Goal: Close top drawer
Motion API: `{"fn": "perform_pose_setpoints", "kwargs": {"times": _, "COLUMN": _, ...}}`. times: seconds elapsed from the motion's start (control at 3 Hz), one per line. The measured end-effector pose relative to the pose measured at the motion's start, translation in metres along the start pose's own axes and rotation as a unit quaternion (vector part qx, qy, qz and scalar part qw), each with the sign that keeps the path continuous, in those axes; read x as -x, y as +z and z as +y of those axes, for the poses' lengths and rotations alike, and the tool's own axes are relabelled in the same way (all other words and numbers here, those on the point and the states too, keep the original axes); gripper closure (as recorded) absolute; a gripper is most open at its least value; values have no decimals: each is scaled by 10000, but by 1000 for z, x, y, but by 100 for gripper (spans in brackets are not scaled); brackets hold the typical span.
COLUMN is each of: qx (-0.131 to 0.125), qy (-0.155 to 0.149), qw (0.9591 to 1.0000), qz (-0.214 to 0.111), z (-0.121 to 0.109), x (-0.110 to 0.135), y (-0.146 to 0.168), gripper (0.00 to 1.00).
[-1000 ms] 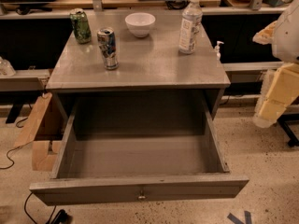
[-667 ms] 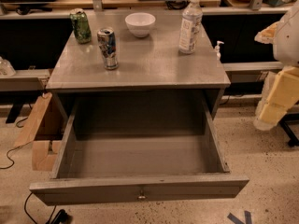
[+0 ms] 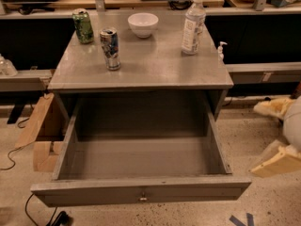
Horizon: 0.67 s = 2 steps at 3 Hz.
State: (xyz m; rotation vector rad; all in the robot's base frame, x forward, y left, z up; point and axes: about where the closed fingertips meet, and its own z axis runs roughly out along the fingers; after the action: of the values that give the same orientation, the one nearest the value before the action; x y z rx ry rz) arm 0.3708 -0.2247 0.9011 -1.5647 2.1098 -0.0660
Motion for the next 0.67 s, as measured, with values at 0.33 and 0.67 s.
{"fn": "perform_pose_setpoints", "kwargs": {"times": 0.33, "qx": 155, "qy": 415, "qw": 9987, "qz": -264, "z": 43, "x": -32, "y": 51, "gripper": 49}}
{"fn": "perform_pose_setpoints", "kwargs": {"times": 0.67, "qx": 520, "qy": 692, "qw": 9959, "qz": -278, "z": 95, "x": -51, "y": 99, "gripper": 72}}
